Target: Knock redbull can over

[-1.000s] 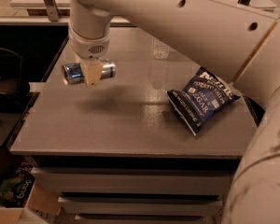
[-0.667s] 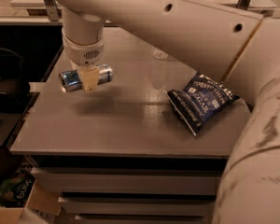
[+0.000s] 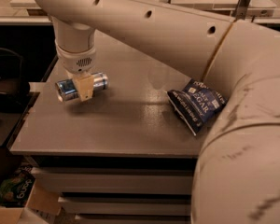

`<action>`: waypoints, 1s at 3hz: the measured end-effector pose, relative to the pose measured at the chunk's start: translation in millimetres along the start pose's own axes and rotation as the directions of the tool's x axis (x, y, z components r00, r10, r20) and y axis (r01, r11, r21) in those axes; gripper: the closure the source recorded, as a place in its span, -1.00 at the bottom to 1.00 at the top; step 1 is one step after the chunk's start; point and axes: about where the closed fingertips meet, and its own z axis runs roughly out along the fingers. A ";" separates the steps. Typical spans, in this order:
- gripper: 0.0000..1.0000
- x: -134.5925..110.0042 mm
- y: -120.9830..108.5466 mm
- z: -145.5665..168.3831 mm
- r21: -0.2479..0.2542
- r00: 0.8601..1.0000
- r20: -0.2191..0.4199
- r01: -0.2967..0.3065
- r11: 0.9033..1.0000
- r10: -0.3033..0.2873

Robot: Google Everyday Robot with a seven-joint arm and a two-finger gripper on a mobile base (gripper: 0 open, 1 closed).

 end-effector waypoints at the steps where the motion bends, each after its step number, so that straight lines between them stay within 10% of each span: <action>1: 0.63 3.0 -0.9 8.9 -0.040 0.997 0.064 -0.048 0.998 0.050; 3: -0.30 -1.0 -6.2 16.6 -0.091 0.986 0.140 -0.078 0.993 0.090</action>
Offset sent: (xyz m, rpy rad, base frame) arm 0.0076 0.0078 -0.0138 0.1008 0.1983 -0.0554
